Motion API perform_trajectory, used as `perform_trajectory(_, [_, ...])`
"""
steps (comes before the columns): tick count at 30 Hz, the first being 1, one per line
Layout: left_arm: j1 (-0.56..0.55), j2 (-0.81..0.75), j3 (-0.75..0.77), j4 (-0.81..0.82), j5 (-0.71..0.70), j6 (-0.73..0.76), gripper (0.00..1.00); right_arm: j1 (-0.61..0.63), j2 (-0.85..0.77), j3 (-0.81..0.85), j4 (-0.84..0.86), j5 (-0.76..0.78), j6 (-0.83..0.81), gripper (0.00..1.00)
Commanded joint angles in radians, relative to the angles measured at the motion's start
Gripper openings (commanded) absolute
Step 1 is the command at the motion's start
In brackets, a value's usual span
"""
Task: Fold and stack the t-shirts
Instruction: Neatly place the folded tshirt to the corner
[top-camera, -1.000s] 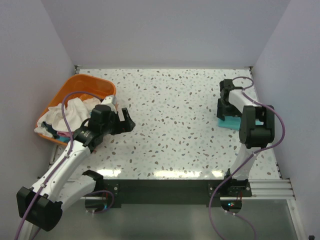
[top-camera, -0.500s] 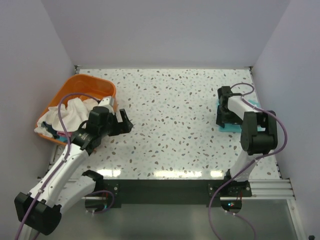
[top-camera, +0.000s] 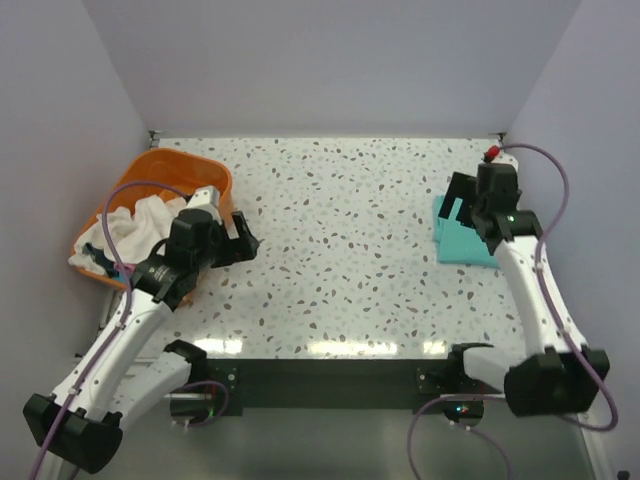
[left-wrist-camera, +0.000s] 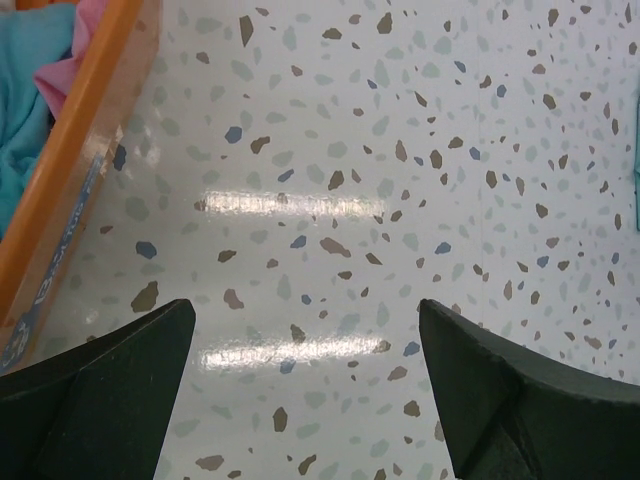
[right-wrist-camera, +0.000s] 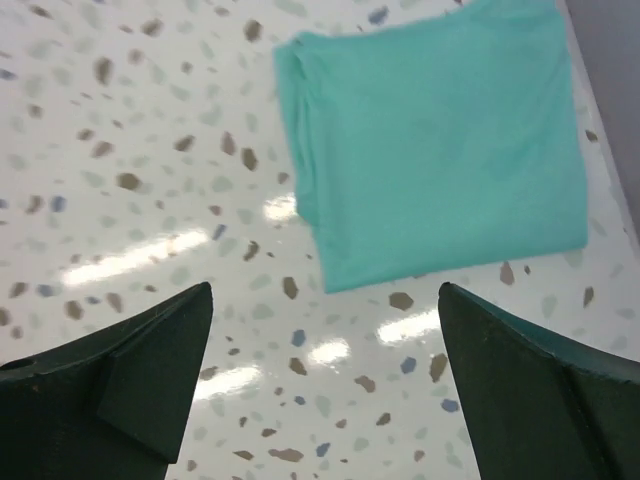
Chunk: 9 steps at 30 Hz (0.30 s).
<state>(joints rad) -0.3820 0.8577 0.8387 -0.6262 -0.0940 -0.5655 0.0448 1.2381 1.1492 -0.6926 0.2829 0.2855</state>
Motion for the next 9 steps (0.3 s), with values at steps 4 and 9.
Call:
perform_trajectory(4, [0.002,-0.032,0.036,0.005,-0.053,-0.016,1.00,-0.003,-0.302,-0.184,0.180,-0.229,0.021,0.99])
perform_trajectory(9, [0.003,-0.042,0.036,0.005,-0.062,-0.020,1.00,-0.003,-0.429,-0.247,0.237,-0.177,0.040,0.99])
